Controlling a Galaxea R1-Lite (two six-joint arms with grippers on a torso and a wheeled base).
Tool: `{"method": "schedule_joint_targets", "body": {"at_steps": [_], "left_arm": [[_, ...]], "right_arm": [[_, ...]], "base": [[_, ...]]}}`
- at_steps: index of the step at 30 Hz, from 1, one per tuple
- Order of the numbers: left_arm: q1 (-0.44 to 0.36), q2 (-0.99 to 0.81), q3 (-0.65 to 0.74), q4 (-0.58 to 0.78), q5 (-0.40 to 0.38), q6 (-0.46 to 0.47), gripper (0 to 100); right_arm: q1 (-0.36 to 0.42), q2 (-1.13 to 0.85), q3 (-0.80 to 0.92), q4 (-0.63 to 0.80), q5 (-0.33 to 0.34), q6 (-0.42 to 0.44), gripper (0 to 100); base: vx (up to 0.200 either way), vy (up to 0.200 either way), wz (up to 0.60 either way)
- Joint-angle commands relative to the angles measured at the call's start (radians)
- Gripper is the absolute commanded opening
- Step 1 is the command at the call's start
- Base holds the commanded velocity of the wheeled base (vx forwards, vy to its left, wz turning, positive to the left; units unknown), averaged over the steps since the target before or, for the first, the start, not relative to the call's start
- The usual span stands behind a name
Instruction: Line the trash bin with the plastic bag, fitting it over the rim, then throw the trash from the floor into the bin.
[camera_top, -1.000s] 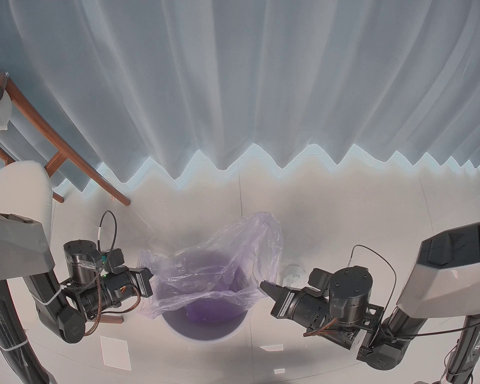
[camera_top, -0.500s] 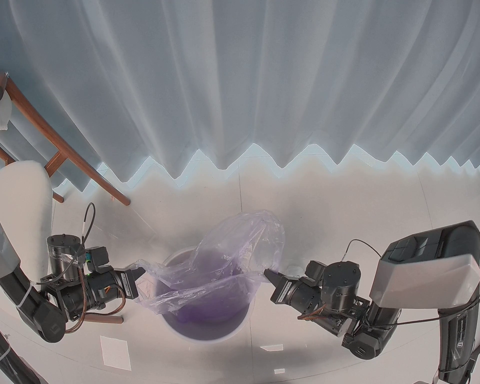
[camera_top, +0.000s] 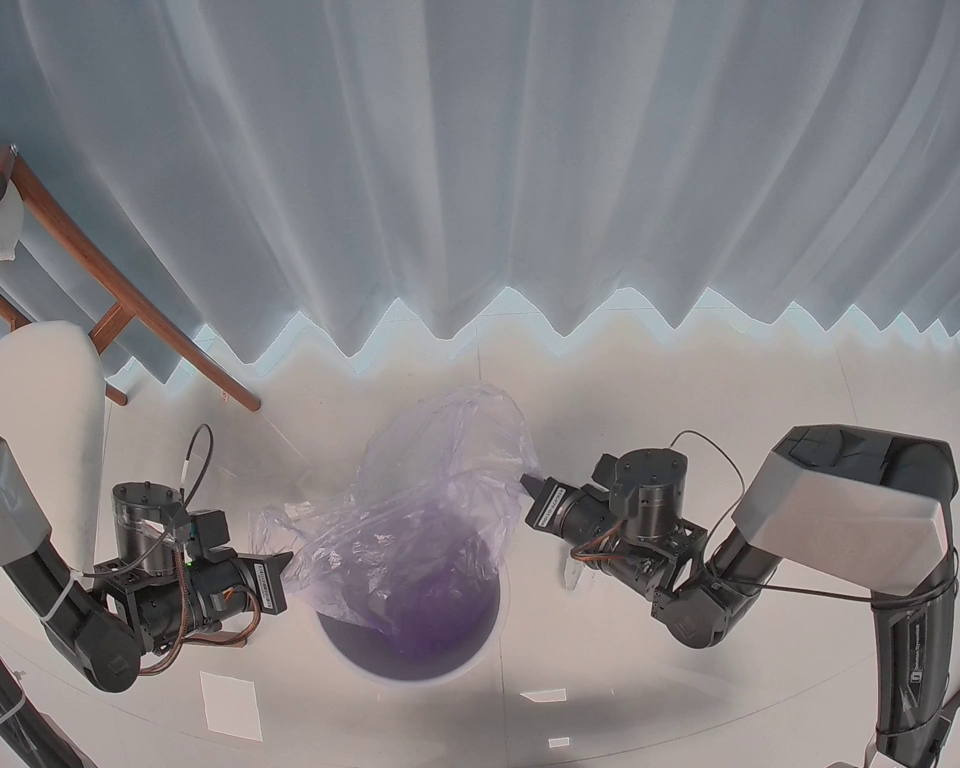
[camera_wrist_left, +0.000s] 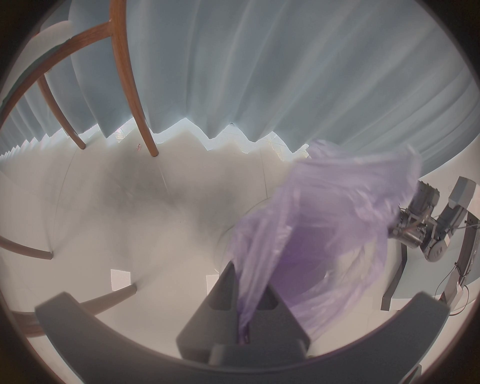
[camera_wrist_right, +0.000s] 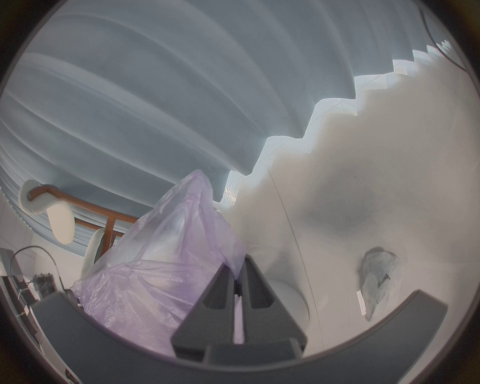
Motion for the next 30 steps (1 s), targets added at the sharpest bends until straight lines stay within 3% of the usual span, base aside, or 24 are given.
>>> {"method": "schedule_joint_targets", "body": {"at_steps": [1,5,6,11,15,20,24,30], "left_arm": [[-0.020,0.012,0.005,0.000,0.004,0.003,0],[-0.027,0.012,0.008,0.000,0.004,0.003,0],[-0.027,0.013,0.008,0.000,0.004,0.003,0],[-0.030,0.012,0.011,0.000,0.004,0.003,0],[-0.033,0.012,0.011,0.000,0.004,0.003,0],[-0.060,0.010,0.016,-0.002,0.004,0.007,0],[-0.090,0.007,0.035,-0.006,0.007,0.016,0],[-0.104,0.009,0.071,-0.072,0.010,0.030,0]], "right_arm": [[-0.028,0.051,-0.111,0.057,0.000,0.000,0],[-0.028,0.059,-0.119,0.094,0.000,0.002,0],[-0.028,0.059,-0.117,0.093,0.000,0.002,100],[-0.011,-0.021,-0.039,0.067,-0.010,0.048,100],[0.051,-0.196,0.139,0.024,-0.003,0.167,100],[0.156,-0.288,0.306,0.036,0.014,0.204,100],[0.224,-0.253,0.323,0.050,0.003,0.261,100],[0.235,-0.187,0.219,0.068,-0.001,0.327,100]], "base": [[0.000,0.000,0.00],[0.000,0.000,0.00],[0.000,0.000,0.00],[0.000,0.000,0.00],[0.000,0.000,0.00],[0.000,0.000,0.00],[0.000,0.000,0.00],[0.000,0.000,0.00]]}}
